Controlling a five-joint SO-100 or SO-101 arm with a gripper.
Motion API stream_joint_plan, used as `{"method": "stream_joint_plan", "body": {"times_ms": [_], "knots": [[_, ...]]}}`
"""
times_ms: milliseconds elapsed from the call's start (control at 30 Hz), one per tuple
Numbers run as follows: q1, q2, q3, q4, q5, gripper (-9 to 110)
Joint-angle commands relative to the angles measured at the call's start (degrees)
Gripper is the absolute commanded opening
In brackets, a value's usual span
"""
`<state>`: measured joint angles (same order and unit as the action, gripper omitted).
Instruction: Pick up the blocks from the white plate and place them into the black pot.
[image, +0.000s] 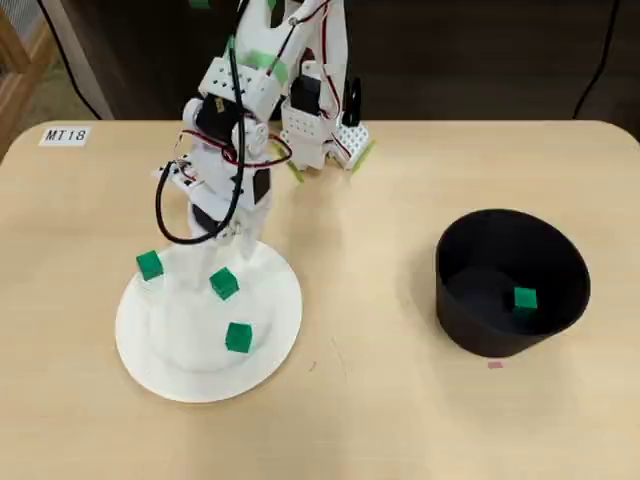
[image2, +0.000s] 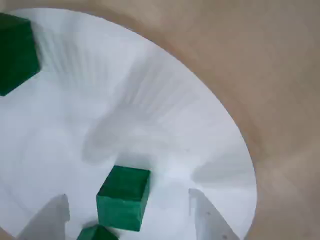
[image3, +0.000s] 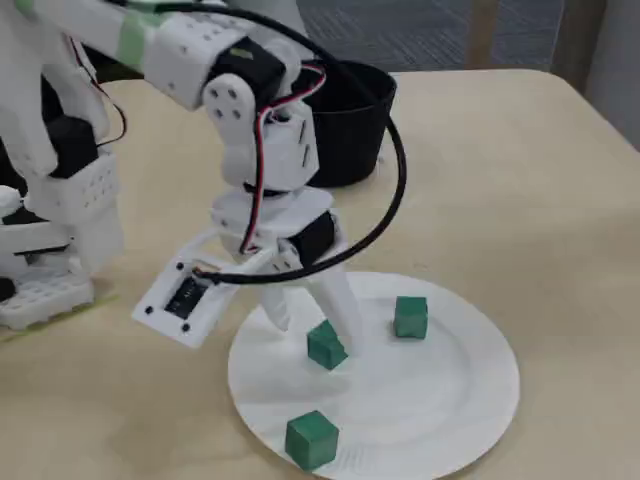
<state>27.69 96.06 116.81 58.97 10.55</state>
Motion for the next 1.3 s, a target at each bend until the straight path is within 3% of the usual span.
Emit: {"method": "stream_joint_plan", "body": {"times_ms": [0, 500, 867, 967, 1267], "knots": [[0.26, -1.41, -2.55, -1.85, -1.05, 32], [-2.11, -6.86, -8.88, -5.89, -2.02, 29], [-1.49, -9.58, -10.63, -6.06, -0.88, 10], [-1.14, -9.49, -10.63, -5.71, -0.62, 11], [-0.44, -8.70, -11.25, -5.71, 1.76, -2]]}}
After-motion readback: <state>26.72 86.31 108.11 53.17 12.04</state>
